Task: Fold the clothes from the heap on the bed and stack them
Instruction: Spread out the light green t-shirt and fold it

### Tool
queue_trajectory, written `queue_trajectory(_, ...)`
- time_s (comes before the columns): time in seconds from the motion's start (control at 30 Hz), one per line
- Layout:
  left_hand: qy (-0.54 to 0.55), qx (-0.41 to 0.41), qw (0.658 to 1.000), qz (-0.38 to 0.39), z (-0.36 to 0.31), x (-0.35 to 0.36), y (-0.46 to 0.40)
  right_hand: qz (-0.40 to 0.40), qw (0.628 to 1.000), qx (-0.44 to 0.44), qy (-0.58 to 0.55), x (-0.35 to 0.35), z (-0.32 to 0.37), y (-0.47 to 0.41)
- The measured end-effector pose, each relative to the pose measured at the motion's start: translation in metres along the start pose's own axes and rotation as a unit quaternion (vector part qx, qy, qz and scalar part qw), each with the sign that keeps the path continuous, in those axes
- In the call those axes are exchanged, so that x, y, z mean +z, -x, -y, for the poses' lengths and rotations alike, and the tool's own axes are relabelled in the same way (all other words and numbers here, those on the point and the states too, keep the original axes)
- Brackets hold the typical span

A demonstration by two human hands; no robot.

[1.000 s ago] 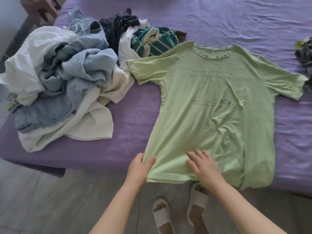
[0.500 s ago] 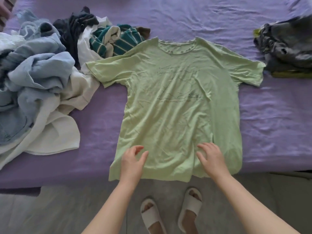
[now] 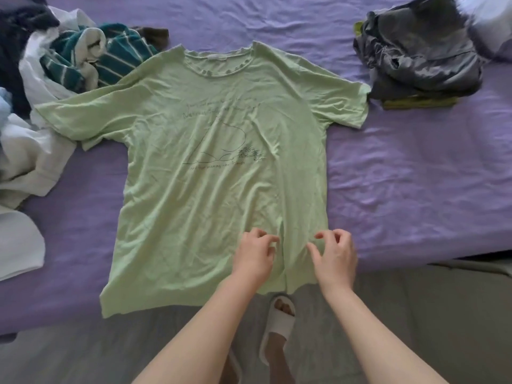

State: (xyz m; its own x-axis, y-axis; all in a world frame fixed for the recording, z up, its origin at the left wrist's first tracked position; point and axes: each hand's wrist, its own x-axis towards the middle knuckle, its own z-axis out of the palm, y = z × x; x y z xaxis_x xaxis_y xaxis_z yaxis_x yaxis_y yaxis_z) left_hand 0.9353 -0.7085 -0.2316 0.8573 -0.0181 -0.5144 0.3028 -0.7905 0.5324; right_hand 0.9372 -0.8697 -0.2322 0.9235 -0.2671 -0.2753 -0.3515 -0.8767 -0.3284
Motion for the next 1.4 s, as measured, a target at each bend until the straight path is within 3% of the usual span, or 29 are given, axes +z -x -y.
queue_trajectory(0.17,0.002,-0.048,0.999,0.022,-0.005,0.007,-0.007,0.055,0.997,0.047,0.004,0.014,-0.002,-0.004)
queue_trajectory(0.37,0.011,-0.060,0.998,0.026,-0.008,0.008,-0.004,0.044,0.975,0.059,-0.209,0.004,-0.017,-0.002)
queue_trajectory(0.47,0.011,-0.060,0.998,0.026,-0.013,0.008,-0.002,0.021,0.963,0.093,-0.251,-0.011,-0.034,-0.003)
queue_trajectory(0.67,-0.044,-0.036,0.998,0.015,-0.029,0.019,0.000,0.002,0.956,0.140,-0.257,-0.026,-0.045,-0.029)
queue_trajectory(0.83,-0.019,-0.026,0.996,0.077,-0.037,0.026,0.003,0.107,0.975,0.103,-0.168,-0.015,-0.038,-0.020)
queue_trajectory(1.07,-0.050,0.009,0.992,0.112,-0.033,0.032,0.009,0.021,0.976,0.047,-0.210,-0.020,-0.050,-0.013)
queue_trajectory(1.17,0.015,0.013,0.996,0.087,-0.036,0.038,0.012,0.035,0.954,0.047,-0.294,-0.026,-0.056,-0.017)
queue_trajectory(1.4,0.121,-0.027,0.986,0.114,-0.033,0.040,0.019,0.184,0.870,0.117,-0.443,-0.027,-0.077,-0.009)
